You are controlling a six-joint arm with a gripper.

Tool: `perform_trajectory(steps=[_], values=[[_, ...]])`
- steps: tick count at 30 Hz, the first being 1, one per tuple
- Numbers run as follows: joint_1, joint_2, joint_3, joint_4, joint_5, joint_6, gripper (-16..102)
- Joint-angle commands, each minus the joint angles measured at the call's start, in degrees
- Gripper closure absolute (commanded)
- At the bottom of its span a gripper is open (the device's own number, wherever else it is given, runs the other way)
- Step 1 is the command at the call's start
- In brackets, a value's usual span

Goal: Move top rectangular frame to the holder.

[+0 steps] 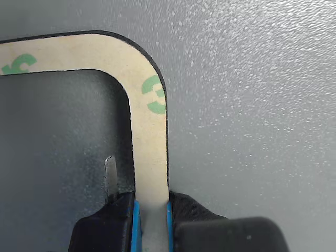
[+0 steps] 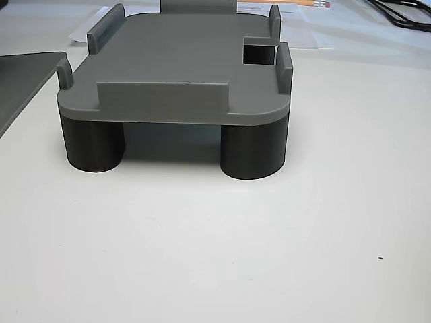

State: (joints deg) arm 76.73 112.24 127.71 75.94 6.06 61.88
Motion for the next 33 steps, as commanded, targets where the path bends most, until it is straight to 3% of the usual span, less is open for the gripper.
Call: perform_trajectory(steps=[1,9,13,16,25,33], values=[[-3.3,2.4,-6.2,3.9,2.1,7.1,97],[-13.5,-1.3,-30.0,19.1,12.7,27.9,97],[-16.7,-3.2,-32.9,18.9,18.8,45.5,97],[-20.9,-6.1,-35.2,18.9,20.5,54.4,97],[-33.9,-14.8,-42.4,17.8,20.0,66.5,97],[-38.9,-19.3,-41.2,12.6,13.0,66.2,97]])
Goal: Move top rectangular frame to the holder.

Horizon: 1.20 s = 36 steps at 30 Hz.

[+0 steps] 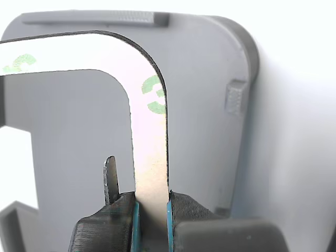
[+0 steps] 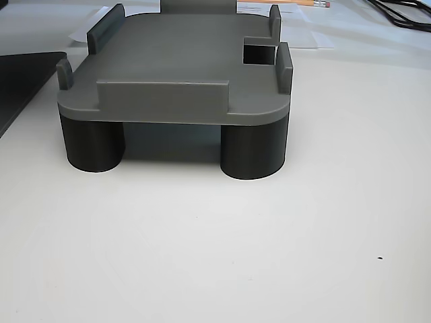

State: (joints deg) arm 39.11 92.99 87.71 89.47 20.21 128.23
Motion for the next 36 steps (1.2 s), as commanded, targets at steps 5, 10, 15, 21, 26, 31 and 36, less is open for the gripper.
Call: perform_trajectory(steps=[5,10,15,21,26,31,36], values=[[-2.6,-3.6,-3.1,-1.3,-2.9,-0.6,97],[-4.2,-4.7,-2.5,-3.6,-5.0,-1.8,97],[-5.2,-6.9,-4.0,-4.0,-6.6,-1.6,97],[-5.8,-8.5,-6.2,-1.9,-7.1,-1.1,97],[-6.1,-8.7,-5.9,-1.9,-7.5,-1.0,97],[-6.2,-8.3,-5.2,-1.6,-8.0,-1.1,97],[-6.2,-8.1,-4.3,-1.7,-8.3,-0.7,97]])
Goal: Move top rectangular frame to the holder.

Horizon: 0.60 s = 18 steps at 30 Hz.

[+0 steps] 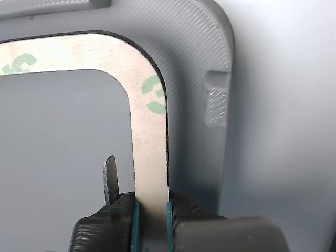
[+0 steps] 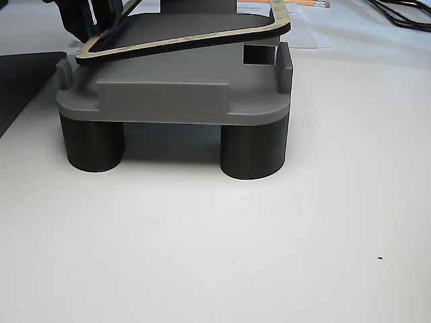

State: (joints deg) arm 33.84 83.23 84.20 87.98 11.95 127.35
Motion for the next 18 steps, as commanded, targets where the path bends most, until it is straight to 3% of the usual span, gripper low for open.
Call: perform_trajectory(steps=[1,18], values=[[-0.9,1.8,-0.5,-0.3,-0.1,0.2,97],[-1.1,2.7,2.7,-2.4,-1.7,0.4,97]])
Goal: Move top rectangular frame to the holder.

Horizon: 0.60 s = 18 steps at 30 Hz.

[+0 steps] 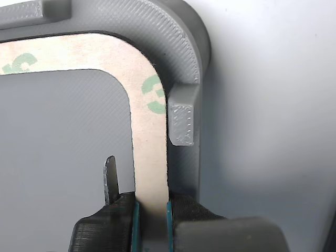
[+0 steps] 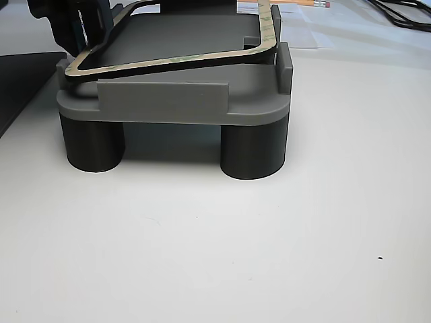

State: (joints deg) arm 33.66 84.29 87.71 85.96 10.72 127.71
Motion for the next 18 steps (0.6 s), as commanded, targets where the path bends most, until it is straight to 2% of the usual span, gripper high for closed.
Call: perform_trajectory(steps=[1,4,5,6,8,9,10,15,18], values=[[-0.9,1.8,-0.4,-0.6,-0.5,0.1,97],[-0.9,2.2,0.3,-1.1,-0.7,-0.3,95],[-0.9,2.3,0.4,-1.2,-0.7,-0.4,87],[-0.9,2.3,0.4,-1.3,-0.4,-0.7,64],[-0.9,2.3,0.4,-1.5,0.0,-1.4,-7],[-0.9,2.5,0.6,-1.9,0.3,-1.5,-3],[-0.9,2.5,0.7,-2.3,0.4,-1.8,-14],[-0.9,2.6,-2.9,-0.5,3.1,-5.8,-14],[-0.7,4.3,-5.2,0.7,7.0,-14.2,-14]])
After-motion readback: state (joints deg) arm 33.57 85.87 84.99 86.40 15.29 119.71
